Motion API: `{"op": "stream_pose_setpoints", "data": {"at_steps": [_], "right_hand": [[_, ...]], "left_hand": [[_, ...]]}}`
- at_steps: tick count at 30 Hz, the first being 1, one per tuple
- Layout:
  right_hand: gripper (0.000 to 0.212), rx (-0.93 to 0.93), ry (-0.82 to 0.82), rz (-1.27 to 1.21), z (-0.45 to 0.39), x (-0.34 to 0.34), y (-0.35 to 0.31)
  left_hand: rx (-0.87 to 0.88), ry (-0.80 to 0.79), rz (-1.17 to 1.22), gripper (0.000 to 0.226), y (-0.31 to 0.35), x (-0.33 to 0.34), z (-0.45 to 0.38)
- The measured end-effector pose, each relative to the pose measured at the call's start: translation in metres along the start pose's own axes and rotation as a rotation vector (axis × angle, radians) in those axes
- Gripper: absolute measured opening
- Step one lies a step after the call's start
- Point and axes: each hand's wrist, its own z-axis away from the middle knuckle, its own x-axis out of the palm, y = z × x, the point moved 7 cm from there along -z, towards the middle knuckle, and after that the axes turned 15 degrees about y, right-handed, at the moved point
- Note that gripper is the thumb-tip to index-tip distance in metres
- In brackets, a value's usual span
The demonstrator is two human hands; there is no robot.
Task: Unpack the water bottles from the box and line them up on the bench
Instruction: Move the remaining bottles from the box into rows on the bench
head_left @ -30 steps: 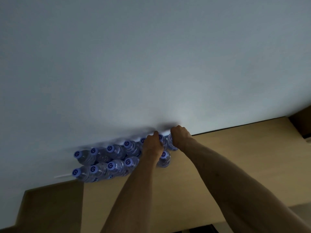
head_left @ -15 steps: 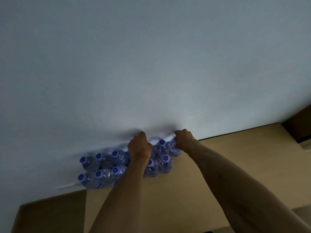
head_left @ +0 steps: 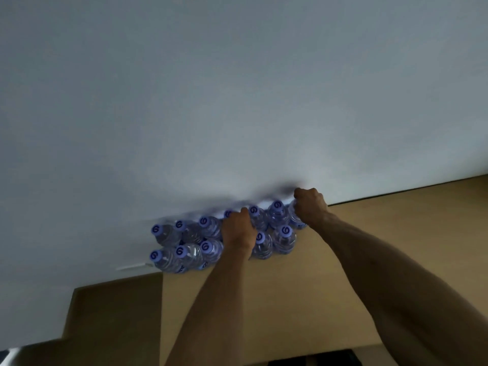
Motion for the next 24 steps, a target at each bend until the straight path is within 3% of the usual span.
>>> {"op": "stream_pose_setpoints", "data": {"at_steps": [6,9,13,16,20,24], "right_hand": [[0.032,-0.006,-0.096,0.106,0.008,-0.004,-0.004],[0.042,-0.011,-0.057,0.152,0.016,-0.008,-0.009],[0.039,-0.37,0.088,0.193,0.022,-0.011,-0.031],[0.034,-0.544,0.043,0.163,0.032,-0.005,-0.048],[0.042,-0.413,0.015,0.157,0.031,0.0,-0.051],[0.043,-0.363,-0.02,0.117,0.039,0.011,-0.05]], "left_hand": [[-0.057,-0.04,-0.021,0.025,0.013,0.0,-0.004],[-0.043,-0.001,-0.02,0.023,0.016,-0.011,-0.003],[0.1,0.032,0.044,0.023,0.017,-0.02,0.009],[0.257,-0.014,0.015,0.026,0.023,-0.014,0.032],[0.28,-0.116,-0.068,0.046,0.028,0.004,0.042],[0.168,-0.138,-0.183,0.023,0.031,0.005,0.037]]}}
